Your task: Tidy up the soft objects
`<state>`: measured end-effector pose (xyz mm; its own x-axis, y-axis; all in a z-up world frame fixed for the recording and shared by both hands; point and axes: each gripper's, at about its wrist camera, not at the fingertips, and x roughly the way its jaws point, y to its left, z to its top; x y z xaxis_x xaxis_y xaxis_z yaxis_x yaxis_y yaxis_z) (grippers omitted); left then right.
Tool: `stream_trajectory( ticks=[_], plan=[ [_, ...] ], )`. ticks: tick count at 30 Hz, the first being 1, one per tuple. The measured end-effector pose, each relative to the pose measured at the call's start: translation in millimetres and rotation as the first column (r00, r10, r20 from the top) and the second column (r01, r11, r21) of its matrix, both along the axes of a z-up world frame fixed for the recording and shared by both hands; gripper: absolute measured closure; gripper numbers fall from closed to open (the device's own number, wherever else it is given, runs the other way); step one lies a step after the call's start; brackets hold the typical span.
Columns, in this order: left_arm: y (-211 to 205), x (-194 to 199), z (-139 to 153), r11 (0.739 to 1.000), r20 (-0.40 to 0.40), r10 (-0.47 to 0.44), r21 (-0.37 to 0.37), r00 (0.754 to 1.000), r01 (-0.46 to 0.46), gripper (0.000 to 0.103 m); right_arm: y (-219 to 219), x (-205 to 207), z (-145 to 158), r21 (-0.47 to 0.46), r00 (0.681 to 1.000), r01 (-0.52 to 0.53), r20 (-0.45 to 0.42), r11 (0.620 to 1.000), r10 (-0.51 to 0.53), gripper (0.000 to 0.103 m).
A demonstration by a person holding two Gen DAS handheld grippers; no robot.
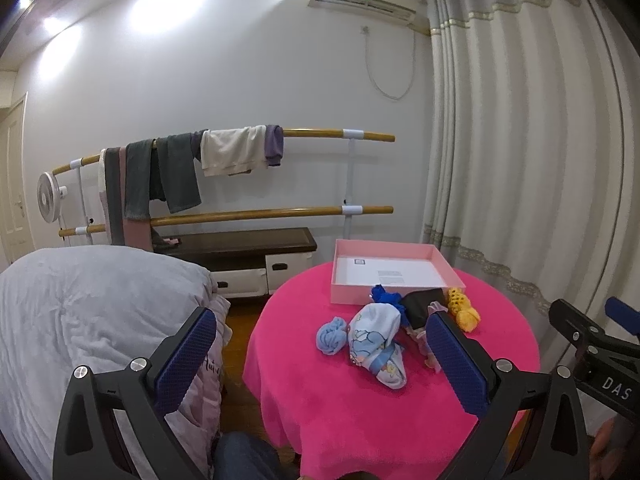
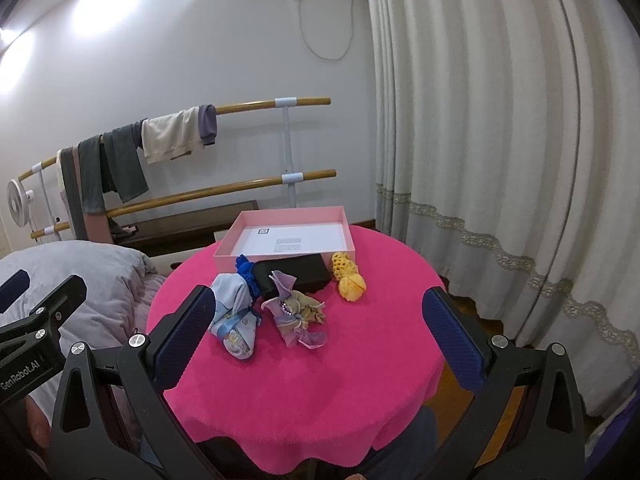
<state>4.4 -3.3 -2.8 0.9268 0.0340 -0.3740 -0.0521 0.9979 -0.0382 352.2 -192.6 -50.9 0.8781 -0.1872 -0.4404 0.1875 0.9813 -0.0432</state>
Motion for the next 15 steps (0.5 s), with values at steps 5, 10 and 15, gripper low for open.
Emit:
stream_trajectory(
  ticks=[5,10,15],
  plan=[
    [-1.0,20.7,-3.8,1.000,-0.004,0.004,0.009,1.000,-0.004,0.000,-4.4,15.7,-6.4,0.010,1.000,-0.001,-0.031,1.000,0.001,0.000],
    [-4.2,50.6,-18.7,1.000,-0.050,-0.001,0.020,0.999,0.002,0.000,-12.1,43.0,-22.0,0.023,0.996,0.001,-0.087,1.000,0.001,0.000],
    [-4.1,87.7,-33.2,1.000,-0.118,-0.004,0.030,0.993,0.008,0.000,-17.2,71.4,-41.0,0.042,0.988,-0.011,-0.151,0.999,0.017,0.000]
  ],
)
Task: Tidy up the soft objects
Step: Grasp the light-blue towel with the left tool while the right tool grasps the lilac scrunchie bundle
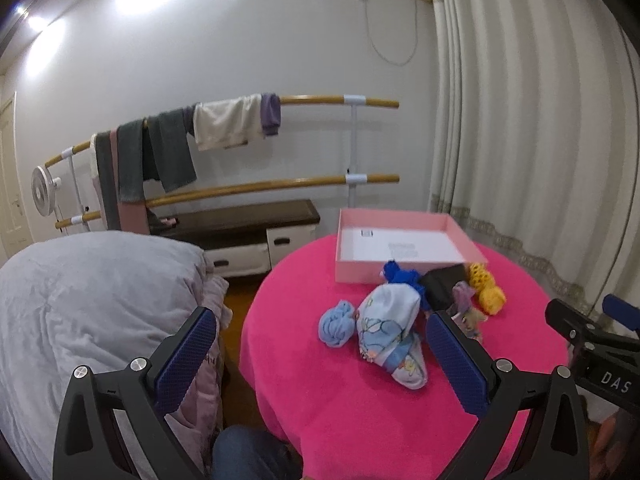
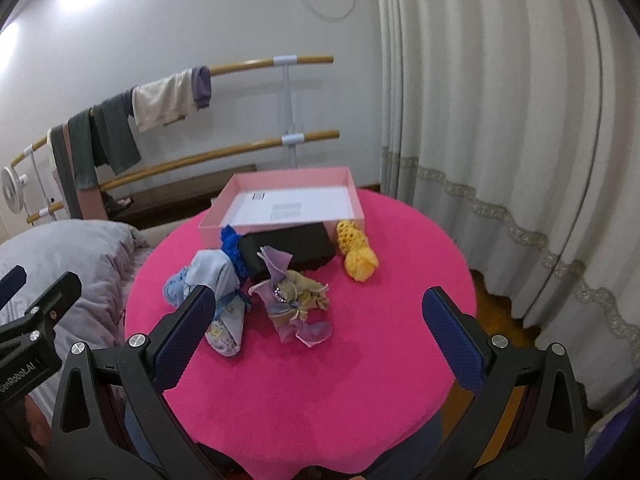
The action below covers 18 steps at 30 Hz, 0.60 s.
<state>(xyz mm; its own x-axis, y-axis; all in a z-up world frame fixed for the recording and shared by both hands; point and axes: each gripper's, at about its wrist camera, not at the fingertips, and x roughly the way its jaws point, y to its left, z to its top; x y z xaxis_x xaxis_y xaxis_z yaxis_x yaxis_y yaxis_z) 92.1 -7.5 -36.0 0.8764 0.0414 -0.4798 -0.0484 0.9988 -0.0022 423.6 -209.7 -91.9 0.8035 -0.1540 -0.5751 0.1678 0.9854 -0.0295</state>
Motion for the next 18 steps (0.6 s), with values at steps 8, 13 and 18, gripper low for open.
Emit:
stream_trajectory(
  ticks=[8,13,18],
  plan=[
    [1.5,60.8,-26.6,1.000,-0.112,-0.015,-0.025,0.994,0.013,0.000,-11.2,40.1,-21.5,0.005,0.997,-0.025,-0.076,1.000,0.025,0.000],
    [2.9,99.5,-44.9,1.000,-0.172,-0.020,-0.025,0.985,0.016,0.000,-20.4,68.8,-42.1,0.025,0.990,-0.035,-0.134,0.999,0.038,0.000],
    [9.6,134.2,-63.9,1.000,-0.224,-0.017,-0.028,0.974,0.011,0.000,-21.1,97.1,-61.6,0.053,0.981,-0.066,-0.181,0.996,0.075,0.000]
  ],
)
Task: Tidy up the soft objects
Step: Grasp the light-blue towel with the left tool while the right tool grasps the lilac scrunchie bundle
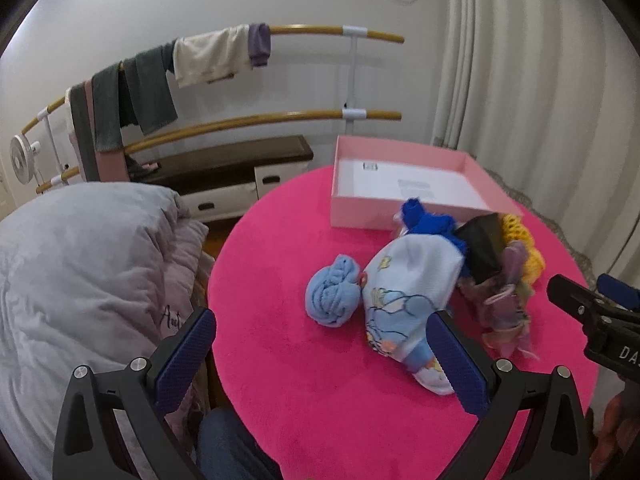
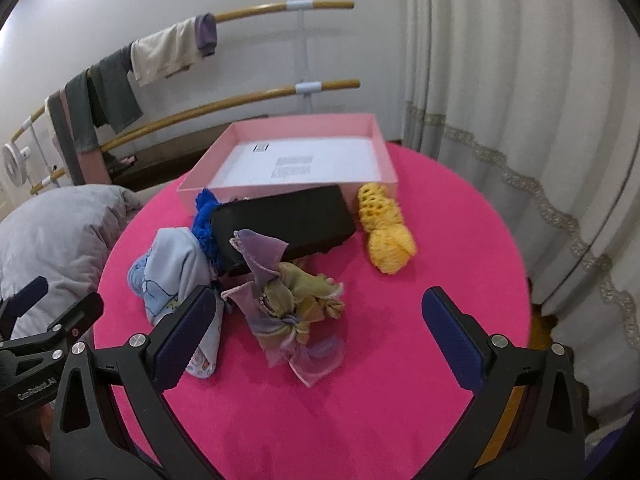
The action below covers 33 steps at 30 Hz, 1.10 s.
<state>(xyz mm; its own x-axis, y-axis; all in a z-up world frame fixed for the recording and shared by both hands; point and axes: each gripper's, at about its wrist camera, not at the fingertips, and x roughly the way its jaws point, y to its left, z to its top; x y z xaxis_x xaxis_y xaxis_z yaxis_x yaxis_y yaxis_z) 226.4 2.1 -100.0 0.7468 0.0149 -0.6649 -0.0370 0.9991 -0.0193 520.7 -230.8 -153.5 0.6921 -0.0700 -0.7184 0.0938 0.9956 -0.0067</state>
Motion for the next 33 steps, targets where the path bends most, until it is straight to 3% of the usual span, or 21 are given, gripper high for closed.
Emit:
stream_trajectory(
  ticks=[8,14,18,23,25,33],
  plan=[
    [19.3,57.1,-33.7,0.999,-0.065,0.046,0.002,0.997,-0.046,0.000,6.7,29.8,-34.1,0.012,0.996,-0.028,-0.082,1.000,0.029,0.000],
    [15.9,90.8,-53.9,0.999,-0.094,0.026,0.031,0.995,-0.023,0.000,-0.6,44.9,-51.7,0.050,0.993,-0.015,-0.120,0.999,0.021,0.005],
    [18.3,108.2,-65.9,1.000,-0.107,-0.005,-0.010,0.994,0.004,0.000,-3.3,52.1,-61.0,0.059,0.990,-0.013,-0.142,0.998,0.021,0.012],
    [17.3,125.7,-69.7,0.999,-0.092,-0.035,0.001,0.995,0.035,0.000,-9.6,57.4,-67.5,0.077,0.987,-0.005,-0.159,0.997,0.018,0.018],
    [16.1,135.2,-72.9,0.999,-0.091,-0.047,-0.001,0.995,0.047,0.000,-11.3,57.7,-68.4,0.085,0.987,-0.006,-0.161,0.996,0.019,0.025],
    [21.8,159.0,-82.4,0.996,-0.116,-0.075,-0.048,0.990,0.069,0.000,-22.8,59.9,-71.6,0.165,0.985,-0.020,-0.163,0.986,0.047,0.034]
  ],
)
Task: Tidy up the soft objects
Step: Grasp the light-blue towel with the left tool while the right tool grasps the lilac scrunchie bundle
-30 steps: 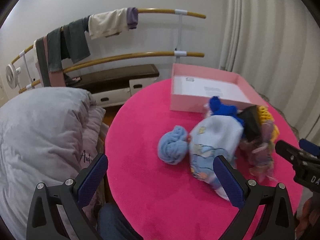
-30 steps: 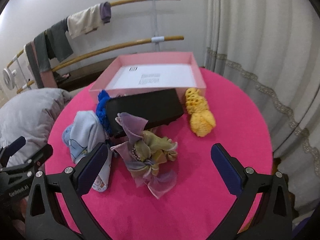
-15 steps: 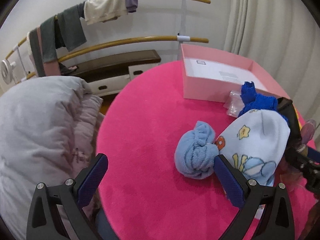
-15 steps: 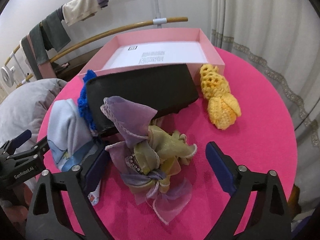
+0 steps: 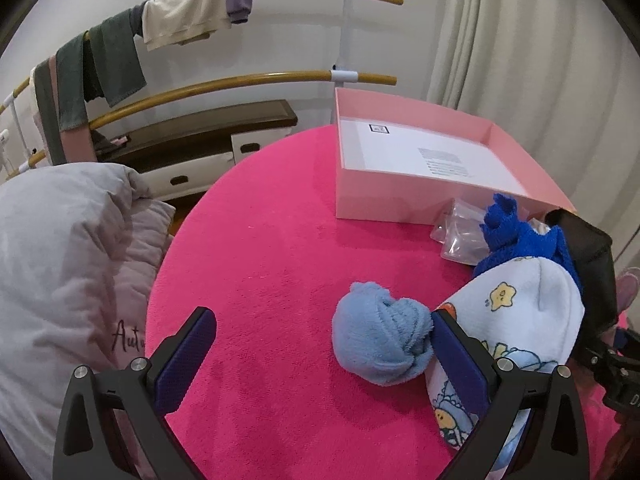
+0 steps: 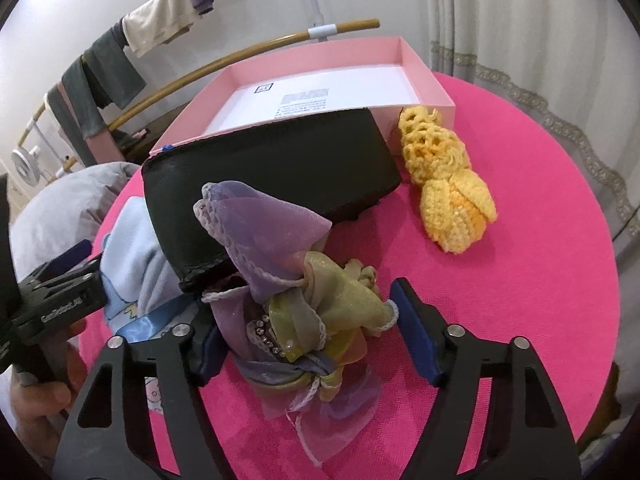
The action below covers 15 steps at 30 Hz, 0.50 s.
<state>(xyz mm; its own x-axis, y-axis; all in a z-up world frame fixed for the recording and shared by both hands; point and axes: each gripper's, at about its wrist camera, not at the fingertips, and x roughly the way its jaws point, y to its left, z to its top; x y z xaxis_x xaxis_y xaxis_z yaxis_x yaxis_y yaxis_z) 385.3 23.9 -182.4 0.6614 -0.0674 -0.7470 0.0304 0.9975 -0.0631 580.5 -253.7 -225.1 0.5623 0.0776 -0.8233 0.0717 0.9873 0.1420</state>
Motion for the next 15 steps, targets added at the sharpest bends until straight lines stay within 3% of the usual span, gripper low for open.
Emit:
stream_trajectory(
  ticks=[7,11,14,15],
  plan=[
    [3.8,-6.1,-1.9,0.998,0.009,-0.007,0.059,1.000,0.006,0.000,-0.6,-3.4,0.7,0.007,1.000,-0.011,0.001,1.000,0.011,0.034],
    [1.8,4.1,-14.2,1.000,-0.005,-0.001,-0.011,1.000,0.001,0.000,5.8,-3.3,-0.3,0.001,1.000,-0.013,0.001,1.000,0.013,0.035],
    [5.1,14.7,-20.0,0.999,-0.043,0.005,-0.052,0.999,-0.007,0.001,6.9,-5.3,1.7,0.003,1.000,-0.016,0.005,1.000,0.016,0.045],
    [6.4,17.4,-20.8,0.997,-0.055,-0.001,-0.071,0.998,-0.003,0.008,6.7,-6.3,1.9,0.004,1.000,-0.015,0.006,1.000,0.015,0.052]
  ],
)
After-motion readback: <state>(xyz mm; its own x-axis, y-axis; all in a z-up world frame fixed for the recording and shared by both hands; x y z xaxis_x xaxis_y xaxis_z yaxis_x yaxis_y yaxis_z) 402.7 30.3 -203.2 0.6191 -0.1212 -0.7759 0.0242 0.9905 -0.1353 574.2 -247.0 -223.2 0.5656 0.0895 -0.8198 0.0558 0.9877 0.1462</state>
